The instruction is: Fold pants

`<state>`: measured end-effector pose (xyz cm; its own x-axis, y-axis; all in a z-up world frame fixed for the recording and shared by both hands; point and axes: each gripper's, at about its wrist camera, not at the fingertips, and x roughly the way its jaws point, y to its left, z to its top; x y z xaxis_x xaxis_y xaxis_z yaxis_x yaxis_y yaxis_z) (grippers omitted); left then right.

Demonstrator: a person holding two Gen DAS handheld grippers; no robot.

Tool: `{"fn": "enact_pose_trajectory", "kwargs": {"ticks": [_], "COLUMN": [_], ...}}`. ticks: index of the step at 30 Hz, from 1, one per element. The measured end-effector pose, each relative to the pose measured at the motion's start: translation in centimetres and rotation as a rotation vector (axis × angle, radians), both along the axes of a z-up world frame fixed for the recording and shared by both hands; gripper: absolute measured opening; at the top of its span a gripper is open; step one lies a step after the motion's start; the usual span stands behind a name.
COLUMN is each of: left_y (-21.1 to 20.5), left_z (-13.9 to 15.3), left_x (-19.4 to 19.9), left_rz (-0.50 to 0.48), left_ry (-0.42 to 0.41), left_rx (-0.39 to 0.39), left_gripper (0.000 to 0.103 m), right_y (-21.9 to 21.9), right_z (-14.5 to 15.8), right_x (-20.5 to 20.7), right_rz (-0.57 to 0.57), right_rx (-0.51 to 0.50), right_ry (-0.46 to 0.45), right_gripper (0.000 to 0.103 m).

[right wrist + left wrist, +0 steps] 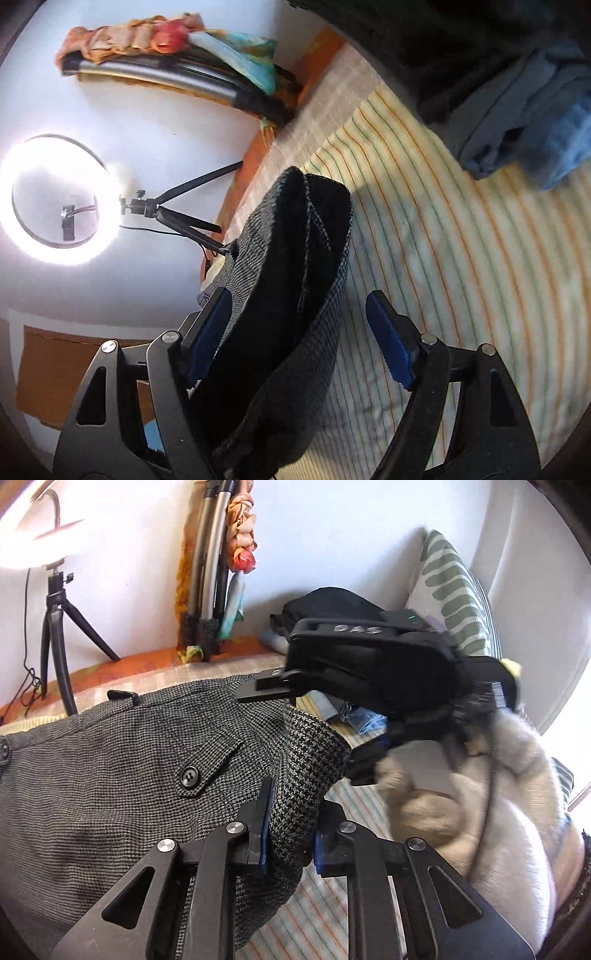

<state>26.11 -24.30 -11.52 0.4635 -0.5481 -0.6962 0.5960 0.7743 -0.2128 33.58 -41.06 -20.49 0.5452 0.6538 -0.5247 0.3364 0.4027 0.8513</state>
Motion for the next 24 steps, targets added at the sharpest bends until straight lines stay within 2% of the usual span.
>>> {"fn": "enact_pose_trajectory", "kwargs": {"ticks": [2,4,5,7,12,13,15,16,19,22,23,24], "left_y": [0.3,0.6,0.8,1.1,2.3,2.7,4.1,5.0,8.8,12.9,14.2,15.0], "left_z": [0.0,0.0,0.1,0.3,1.8,2.3,3.3,3.8,5.2,4.6,3.6,2.8], "left_x": [0.2,0.2,0.2,0.0,-0.8,-1.1,-1.8,-2.2,-3.5,-2.6,-1.3,-0.3], "left_rz": [0.008,0.018,0.023,0.033,0.014,0.005,-0.005,-0.010,0.004,0.152,0.224,0.269], "left_ry": [0.009,0.018,0.021,0.018,-0.001,-0.001,-0.003,-0.005,-0.063,-0.149,-0.140,-0.120], "left_rx": [-0.024,-0.049,-0.062,-0.083,-0.099,-0.093,-0.084,-0.086,-0.076,0.056,0.113,0.137], "left_gripper": [0.015,0.015,0.015,0.015,0.019,0.023,0.041,0.054,0.055,0.055,0.055,0.055], "right_y": [0.2,0.3,0.5,0.8,2.0,2.2,2.7,3.0,3.5,4.4,4.6,4.9], "right_z": [-0.6,-0.8,-0.7,0.5,3.7,4.2,5.1,5.6,6.3,7.2,7.5,7.9], "right_x": [0.3,0.5,0.6,0.9,1.1,1.0,0.8,0.7,0.5,0.5,0.4,0.5], "right_rz": [-0.001,0.003,0.009,0.018,0.045,0.046,0.042,0.036,0.025,0.016,0.013,0.009], "right_rx": [0.003,0.024,0.038,0.004,-0.051,-0.053,-0.056,-0.052,-0.036,-0.037,-0.036,-0.040], "right_ry": [0.006,-0.010,-0.021,-0.051,-0.116,-0.126,-0.147,-0.154,-0.165,-0.175,-0.179,-0.183], "right_gripper": [0.075,0.042,0.036,0.017,0.015,0.014,0.014,0.014,0.014,0.014,0.014,0.014]}}
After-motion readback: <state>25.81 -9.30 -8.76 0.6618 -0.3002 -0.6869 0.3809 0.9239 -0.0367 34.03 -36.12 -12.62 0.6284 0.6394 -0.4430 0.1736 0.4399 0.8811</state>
